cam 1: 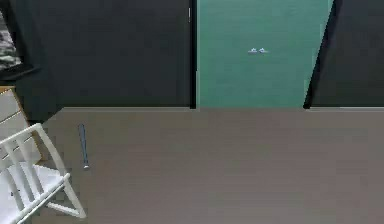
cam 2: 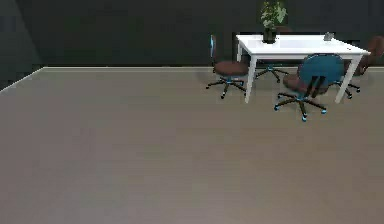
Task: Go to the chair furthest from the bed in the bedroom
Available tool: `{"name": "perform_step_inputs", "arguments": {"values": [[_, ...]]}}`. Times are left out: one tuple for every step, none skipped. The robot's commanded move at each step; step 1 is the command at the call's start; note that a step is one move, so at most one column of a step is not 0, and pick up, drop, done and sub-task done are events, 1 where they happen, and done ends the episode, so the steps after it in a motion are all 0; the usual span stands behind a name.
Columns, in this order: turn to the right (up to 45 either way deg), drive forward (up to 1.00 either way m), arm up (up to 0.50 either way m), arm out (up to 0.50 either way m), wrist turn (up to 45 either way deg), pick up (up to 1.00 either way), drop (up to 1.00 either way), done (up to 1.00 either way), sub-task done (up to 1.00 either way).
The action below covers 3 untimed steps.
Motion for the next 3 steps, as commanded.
{"name": "perform_step_inputs", "arguments": {"values": [[45.0, 0.0, 0.0, 0.0, 0.0, 0.0, 0.0, 0.0, 0.0], [45.0, 0.0, 0.0, 0.0, 0.0, 0.0, 0.0, 0.0, 0.0], [27.0, 0.0, 0.0, 0.0, 0.0, 0.0, 0.0, 0.0, 0.0]]}}
